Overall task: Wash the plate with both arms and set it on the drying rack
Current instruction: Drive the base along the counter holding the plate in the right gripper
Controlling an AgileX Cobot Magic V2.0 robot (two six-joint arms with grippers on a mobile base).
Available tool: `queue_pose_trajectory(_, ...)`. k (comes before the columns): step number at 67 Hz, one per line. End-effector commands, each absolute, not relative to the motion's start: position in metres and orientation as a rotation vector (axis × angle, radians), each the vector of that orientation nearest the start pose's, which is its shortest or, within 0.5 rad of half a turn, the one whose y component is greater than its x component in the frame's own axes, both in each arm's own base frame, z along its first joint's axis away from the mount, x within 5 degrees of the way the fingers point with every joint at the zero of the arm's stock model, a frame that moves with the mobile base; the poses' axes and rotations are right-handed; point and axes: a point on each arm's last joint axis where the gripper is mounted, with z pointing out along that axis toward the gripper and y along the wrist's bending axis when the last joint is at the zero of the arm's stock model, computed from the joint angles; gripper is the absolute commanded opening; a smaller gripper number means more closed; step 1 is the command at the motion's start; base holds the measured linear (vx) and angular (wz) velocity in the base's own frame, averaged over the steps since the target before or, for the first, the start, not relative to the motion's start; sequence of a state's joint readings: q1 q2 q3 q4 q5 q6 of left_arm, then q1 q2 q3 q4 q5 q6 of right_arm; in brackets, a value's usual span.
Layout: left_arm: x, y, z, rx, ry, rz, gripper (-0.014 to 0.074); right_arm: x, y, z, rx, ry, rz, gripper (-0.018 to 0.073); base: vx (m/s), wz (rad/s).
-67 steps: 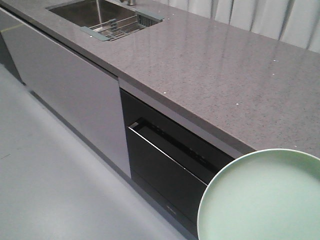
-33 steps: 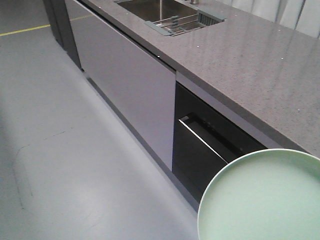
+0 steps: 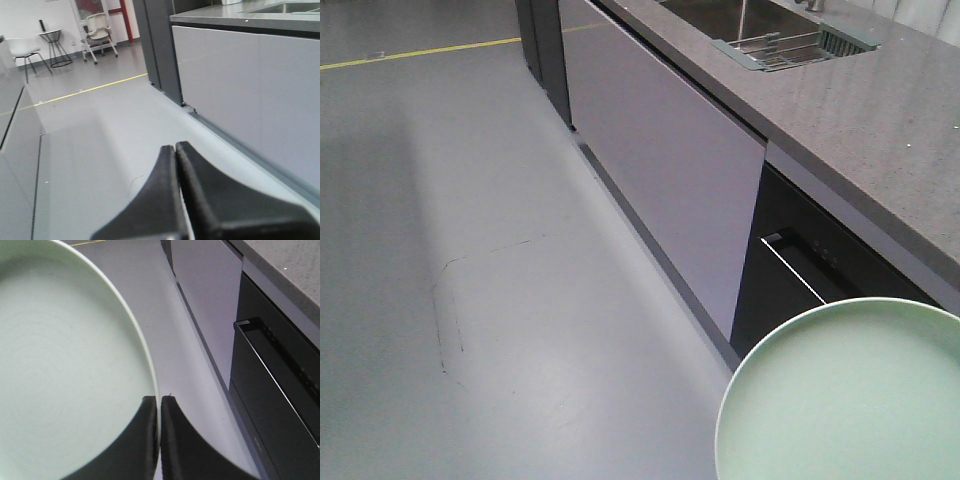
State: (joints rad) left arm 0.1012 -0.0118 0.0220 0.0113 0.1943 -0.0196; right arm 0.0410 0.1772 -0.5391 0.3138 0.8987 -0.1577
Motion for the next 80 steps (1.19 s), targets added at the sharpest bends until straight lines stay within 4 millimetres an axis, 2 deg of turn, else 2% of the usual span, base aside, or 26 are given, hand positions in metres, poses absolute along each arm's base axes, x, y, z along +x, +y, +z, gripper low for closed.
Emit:
queue_pose_trajectory(1,0.0541,0.0055,0.2033,-0.093,1.578,0.065,-0.0007,0.0271,0.0225,0.3158,-0.131,1.907,0.297,-0.0001,-0.05,0.27)
queue_pose_trajectory(80,0.0541,0.0055,0.2033,-0.093,1.578,0.065,-0.0007,0.0271,0.0225,0.3158,-0.131,1.907,0.297,-0.0001,0.02,0.29)
